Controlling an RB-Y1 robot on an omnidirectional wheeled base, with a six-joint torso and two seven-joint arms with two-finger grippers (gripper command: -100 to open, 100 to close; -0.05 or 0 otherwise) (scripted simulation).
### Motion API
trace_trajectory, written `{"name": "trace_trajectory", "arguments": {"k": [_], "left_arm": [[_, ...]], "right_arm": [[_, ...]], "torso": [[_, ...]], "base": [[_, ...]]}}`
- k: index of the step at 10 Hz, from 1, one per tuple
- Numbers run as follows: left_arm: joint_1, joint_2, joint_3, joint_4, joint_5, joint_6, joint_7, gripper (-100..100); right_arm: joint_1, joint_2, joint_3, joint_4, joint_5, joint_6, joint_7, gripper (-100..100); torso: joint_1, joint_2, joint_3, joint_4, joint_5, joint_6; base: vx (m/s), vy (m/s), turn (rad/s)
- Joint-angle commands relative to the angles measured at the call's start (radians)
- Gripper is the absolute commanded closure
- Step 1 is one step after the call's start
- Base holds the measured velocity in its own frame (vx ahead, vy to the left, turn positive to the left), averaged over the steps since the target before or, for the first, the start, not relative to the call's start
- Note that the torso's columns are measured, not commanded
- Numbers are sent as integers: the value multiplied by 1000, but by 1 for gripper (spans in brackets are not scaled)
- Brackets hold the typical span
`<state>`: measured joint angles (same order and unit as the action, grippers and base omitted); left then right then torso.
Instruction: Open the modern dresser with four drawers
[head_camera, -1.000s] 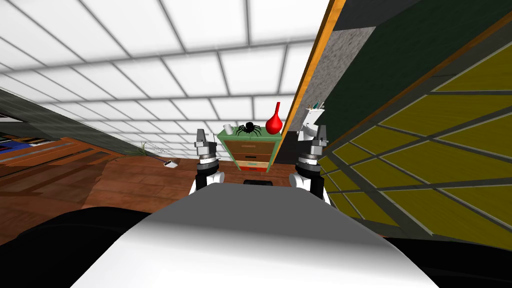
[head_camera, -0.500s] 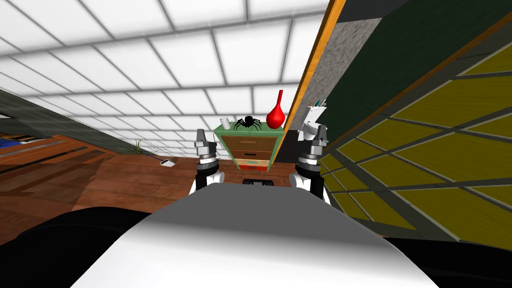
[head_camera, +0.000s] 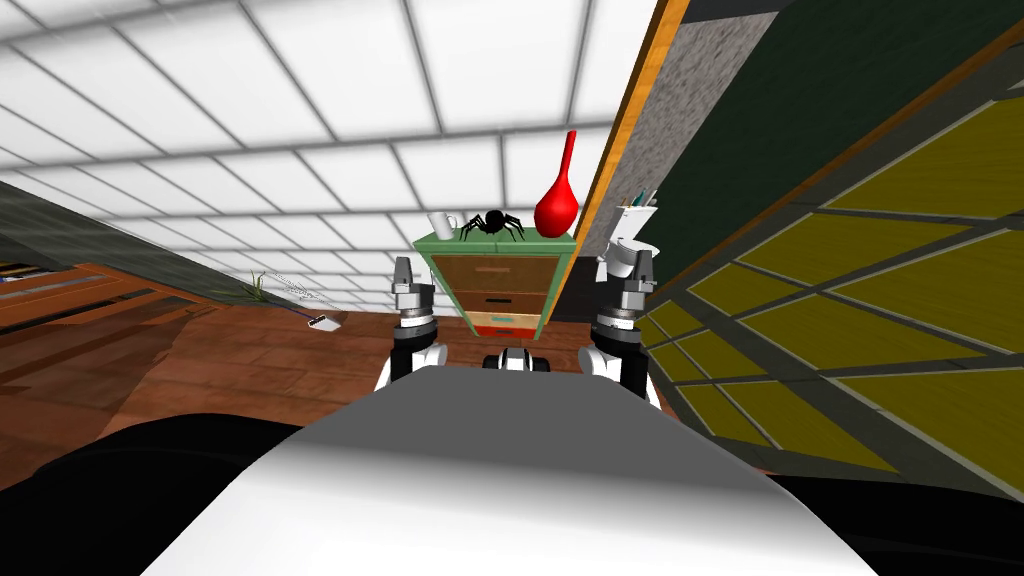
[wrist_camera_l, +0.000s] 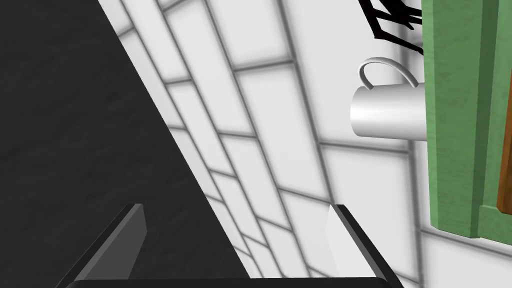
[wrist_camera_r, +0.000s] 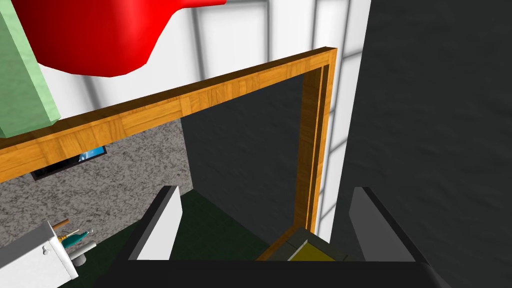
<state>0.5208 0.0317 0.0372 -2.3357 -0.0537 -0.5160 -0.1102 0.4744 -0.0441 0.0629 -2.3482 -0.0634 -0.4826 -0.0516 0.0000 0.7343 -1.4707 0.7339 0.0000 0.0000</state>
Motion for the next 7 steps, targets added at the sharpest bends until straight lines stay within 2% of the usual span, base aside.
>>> {"name": "trace_trajectory", "arguments": {"k": [1, 2, 3, 6, 7], "left_arm": [[-2, 54, -1, 3, -3, 30, 2, -100], [-3, 81, -4, 6, -7, 60, 4, -100], [-4, 91, -5, 8, -9, 77, 5, -100], [-6, 107, -9, 14, -16, 129, 8, -100], [-7, 109, -12, 18, -20, 163, 10, -100]], "right_arm": [[0, 0, 0, 0, 0, 0, 0, 0], [0, 0, 0, 0, 0, 0, 0, 0], [0, 0, 0, 0, 0, 0, 0, 0], [0, 0, 0, 0, 0, 0, 0, 0], [0, 0, 0, 0, 0, 0, 0, 0]], "torso": [[0, 2, -5, 3, 0, 0], [0, 3, -5, 4, 0, 0], [0, 3, -6, 4, 0, 0], [0, 4, -5, 4, 0, 0], [0, 4, -5, 4, 0, 0]], "base": [[10, -7, -22], [20, -12, -56], [25, -10, -47], [22, -8, -33], [22, -12, -59]]}}
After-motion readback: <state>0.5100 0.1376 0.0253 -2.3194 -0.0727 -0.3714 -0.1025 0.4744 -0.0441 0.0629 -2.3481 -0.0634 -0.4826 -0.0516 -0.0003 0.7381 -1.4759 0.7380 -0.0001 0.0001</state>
